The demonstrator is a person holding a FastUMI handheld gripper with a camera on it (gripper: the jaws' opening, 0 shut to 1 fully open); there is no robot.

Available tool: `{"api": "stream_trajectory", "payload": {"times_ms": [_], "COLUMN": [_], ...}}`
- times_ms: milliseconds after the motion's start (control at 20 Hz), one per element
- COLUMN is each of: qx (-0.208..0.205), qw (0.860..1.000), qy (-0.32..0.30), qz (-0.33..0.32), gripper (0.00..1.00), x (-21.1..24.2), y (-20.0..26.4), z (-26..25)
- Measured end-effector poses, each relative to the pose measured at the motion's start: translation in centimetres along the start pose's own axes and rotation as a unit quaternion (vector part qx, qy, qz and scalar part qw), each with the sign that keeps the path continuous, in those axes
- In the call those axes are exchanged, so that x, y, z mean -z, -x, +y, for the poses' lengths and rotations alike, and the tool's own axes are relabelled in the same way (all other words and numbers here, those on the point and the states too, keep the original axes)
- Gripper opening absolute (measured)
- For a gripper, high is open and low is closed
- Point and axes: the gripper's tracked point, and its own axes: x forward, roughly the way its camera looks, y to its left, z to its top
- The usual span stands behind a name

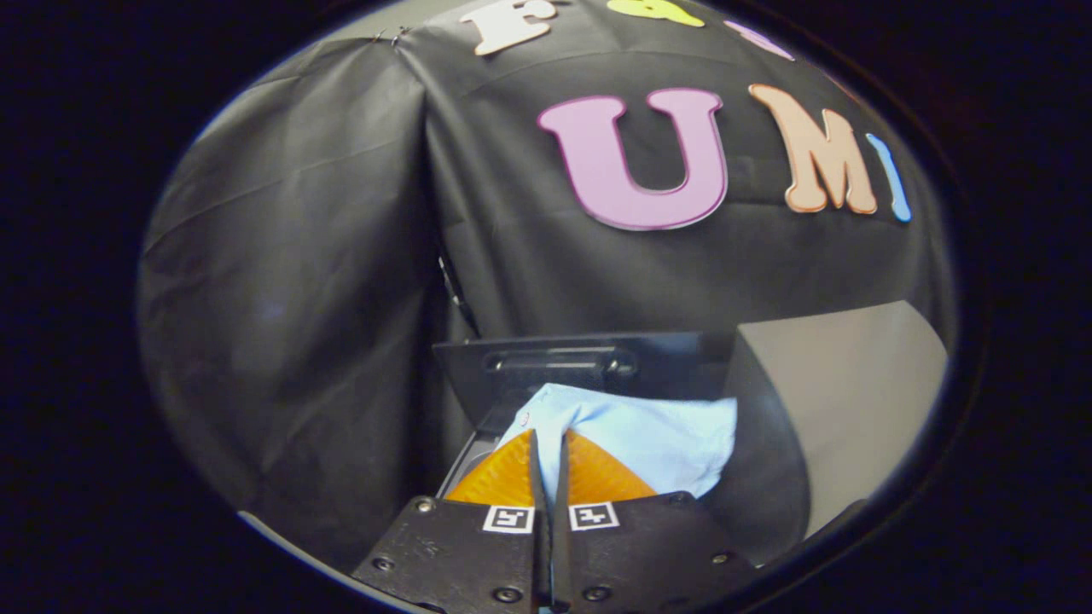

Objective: Put the clothes into the washing machine and then close the washing machine lid.

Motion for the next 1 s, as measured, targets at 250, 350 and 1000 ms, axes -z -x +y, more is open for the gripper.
{"api": "stream_trajectory", "payload": {"times_ms": [250, 350, 1000], "qx": [-0.033, -0.023, 0.024], "qw": [0.996, 0.997, 0.986], "qy": [-0.046, -0.03, -0.027], "qz": [0.062, 0.074, 0.165], "gripper": [0.01, 0.01, 0.02], "x": [6.4, 7.9, 19.2], "y": [-4.1, -5.7, -13.2], "z": [1.2, 1.2, -1.3]}}
